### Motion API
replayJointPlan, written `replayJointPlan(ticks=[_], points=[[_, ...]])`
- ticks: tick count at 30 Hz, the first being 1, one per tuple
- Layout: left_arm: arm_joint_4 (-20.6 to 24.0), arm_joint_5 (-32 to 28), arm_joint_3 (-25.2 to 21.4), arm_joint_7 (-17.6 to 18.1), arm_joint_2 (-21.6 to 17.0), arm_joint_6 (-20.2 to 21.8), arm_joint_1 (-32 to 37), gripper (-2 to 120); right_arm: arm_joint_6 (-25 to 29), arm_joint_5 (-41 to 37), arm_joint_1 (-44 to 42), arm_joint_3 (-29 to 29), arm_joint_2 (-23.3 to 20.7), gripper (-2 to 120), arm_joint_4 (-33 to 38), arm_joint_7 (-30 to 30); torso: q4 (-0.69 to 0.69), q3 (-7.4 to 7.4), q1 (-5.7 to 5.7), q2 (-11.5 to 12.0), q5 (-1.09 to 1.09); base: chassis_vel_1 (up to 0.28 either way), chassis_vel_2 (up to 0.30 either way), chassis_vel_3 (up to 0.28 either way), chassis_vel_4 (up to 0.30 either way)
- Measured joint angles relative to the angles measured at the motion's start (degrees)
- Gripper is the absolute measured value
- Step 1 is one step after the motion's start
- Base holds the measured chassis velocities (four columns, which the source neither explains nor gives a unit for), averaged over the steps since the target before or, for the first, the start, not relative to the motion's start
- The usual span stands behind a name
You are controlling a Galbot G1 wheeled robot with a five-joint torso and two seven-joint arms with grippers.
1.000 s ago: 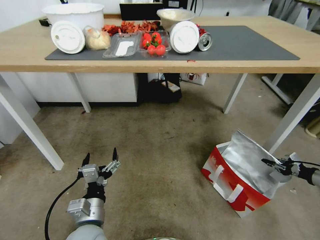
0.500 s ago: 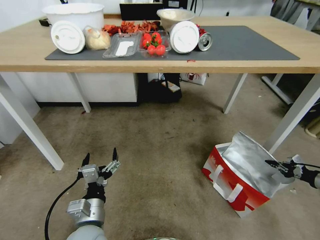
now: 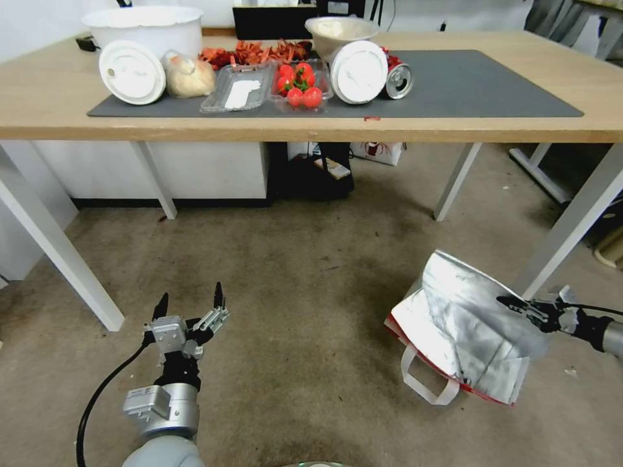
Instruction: Pick up the food delivery bag from the floor and place it on the table.
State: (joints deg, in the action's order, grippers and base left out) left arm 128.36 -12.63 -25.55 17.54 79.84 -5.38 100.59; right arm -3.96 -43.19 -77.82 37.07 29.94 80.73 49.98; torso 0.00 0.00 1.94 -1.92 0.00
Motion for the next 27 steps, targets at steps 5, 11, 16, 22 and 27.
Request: replayJointPlan(ticks=[5,11,16,22,27], points=[[0.2,0.0,0.0,0.1,0.2,0.1,0.0,100,-0.8,-1.1,-0.5,0.0,-1.1,0,3.4,0.5,0.0,0.0,0.0,0.0,0.0,0.0,0.0,0.0,0.0],[0.2,-0.2,-0.6,0.3,0.3,0.7,-0.3,100,-4.4,-7.1,-1.4,0.6,-4.1,0,9.4,1.5,0.0,0.0,0.0,0.0,0.0,0.0,0.0,0.0,0.0],[0.3,-0.5,-1.0,0.5,0.3,1.0,-0.5,100,-7.0,-12.0,-2.0,0.9,-6.4,0,12.9,2.8,0.0,0.0,0.0,0.0,0.01,0.0,0.0,0.0,0.0],[0.5,-0.6,-1.4,0.1,0.3,1.3,-0.6,100,-10.3,-16.2,-2.1,0.9,-9.6,0,16.2,7.0,0.0,0.0,0.0,0.0,0.01,0.0,0.0,0.0,0.0],[0.5,-1.0,-1.7,0.1,0.1,1.2,-0.7,100,-12.1,-19.0,-2.1,0.9,-11.2,0,17.4,9.8,0.0,0.0,0.0,0.0,0.01,0.0,0.0,0.0,0.0]])
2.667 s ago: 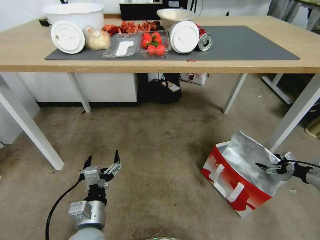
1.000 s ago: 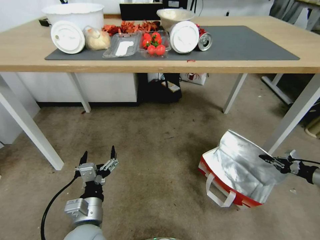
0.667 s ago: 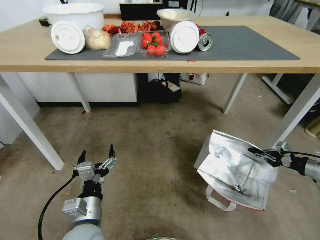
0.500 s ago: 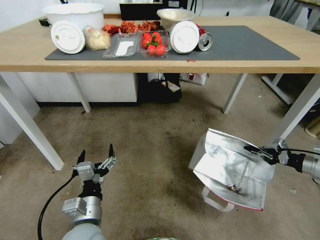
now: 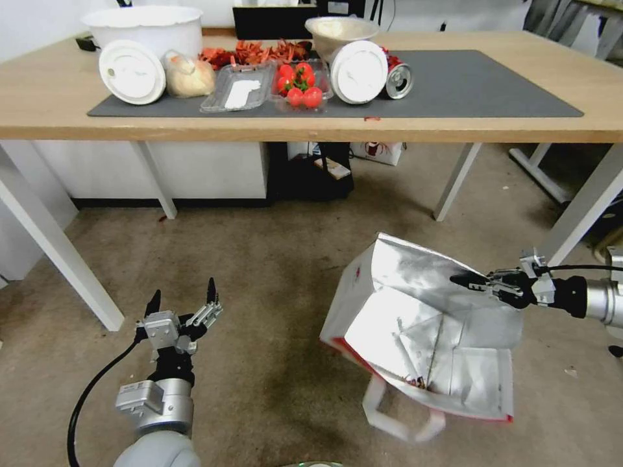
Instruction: Pick up the food delivery bag from the floor and place it on the table.
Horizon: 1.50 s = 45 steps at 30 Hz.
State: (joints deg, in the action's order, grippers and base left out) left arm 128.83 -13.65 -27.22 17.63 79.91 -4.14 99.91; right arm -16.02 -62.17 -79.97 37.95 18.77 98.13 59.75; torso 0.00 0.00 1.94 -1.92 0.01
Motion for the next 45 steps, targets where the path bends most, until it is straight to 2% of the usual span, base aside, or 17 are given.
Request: replayJointPlan(ticks=[12,29,45], points=[[0.4,-1.5,-0.2,0.5,-0.2,0.8,-0.3,100,-2.4,-1.0,0.2,-0.3,-2.1,0,1.3,6.0,0.0,0.0,0.0,0.0,0.0,0.0,0.0,0.0,0.0],[0.0,0.9,0.1,0.6,0.1,0.5,0.1,100,-2.7,-0.6,0.0,-0.5,-1.0,0,2.3,5.7,0.0,0.0,0.0,0.0,-0.01,0.0,0.0,0.0,0.0],[0.5,0.5,0.7,0.1,0.4,-0.2,0.3,100,-1.9,1.0,-0.8,-0.8,0.6,0,3.6,5.4,0.0,0.0,0.0,0.0,-0.01,0.0,0.0,0.0,0.0]])
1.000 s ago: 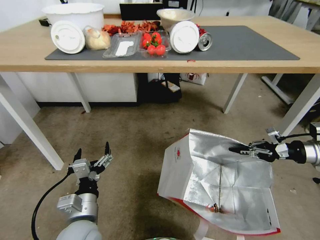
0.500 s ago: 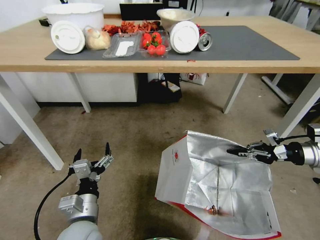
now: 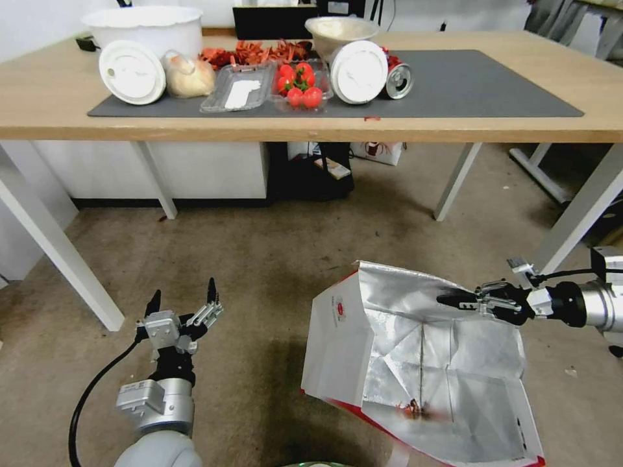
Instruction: Pick up the food delivery bag from the floor and place it on the table.
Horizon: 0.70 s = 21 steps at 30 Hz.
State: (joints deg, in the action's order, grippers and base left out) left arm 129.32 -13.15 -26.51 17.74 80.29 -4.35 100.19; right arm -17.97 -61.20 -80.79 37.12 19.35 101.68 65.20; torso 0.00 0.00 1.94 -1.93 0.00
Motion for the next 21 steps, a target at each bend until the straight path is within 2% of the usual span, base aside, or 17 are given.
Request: replayJointPlan(ticks=[6,21], points=[[-0.1,-0.1,-0.1,-0.6,0.0,-0.9,0.3,100,0.3,0.5,-0.3,0.0,0.7,0,0.3,0.0,-0.01,-0.51,0.07,-0.8,0.0,0.0,0.0,0.0,0.0],[0.6,0.2,-0.2,-0.9,0.1,-1.3,1.0,100,0.3,0.8,-1.0,0.4,1.3,0,1.6,0.0,0.0,-4.19,0.32,-4.6,0.0,0.0,0.0,0.0,0.0]])
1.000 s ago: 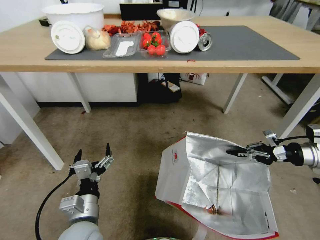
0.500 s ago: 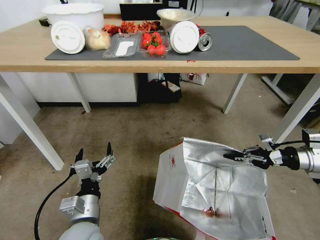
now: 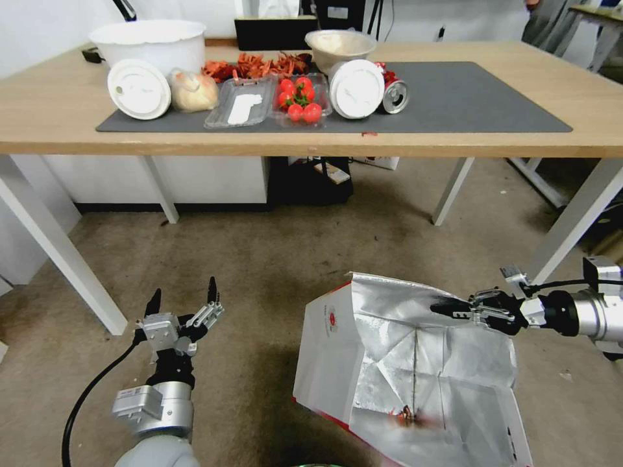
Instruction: Pick up the food delivery bag from the floor and place it on the table.
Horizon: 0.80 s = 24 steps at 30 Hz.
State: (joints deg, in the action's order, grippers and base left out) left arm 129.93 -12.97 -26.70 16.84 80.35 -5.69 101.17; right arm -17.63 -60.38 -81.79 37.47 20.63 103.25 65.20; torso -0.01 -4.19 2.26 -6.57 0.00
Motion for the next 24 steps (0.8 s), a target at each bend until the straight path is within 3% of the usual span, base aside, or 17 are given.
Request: replayJointPlan(ticks=[24], points=[[0.2,0.3,0.0,-0.2,0.4,-0.4,0.1,100,-0.2,-0.2,-0.2,0.2,-1.0,0,0.6,0.6,0.0,-4.54,0.99,-5.4,0.0,0.0,0.0,0.0,0.0]])
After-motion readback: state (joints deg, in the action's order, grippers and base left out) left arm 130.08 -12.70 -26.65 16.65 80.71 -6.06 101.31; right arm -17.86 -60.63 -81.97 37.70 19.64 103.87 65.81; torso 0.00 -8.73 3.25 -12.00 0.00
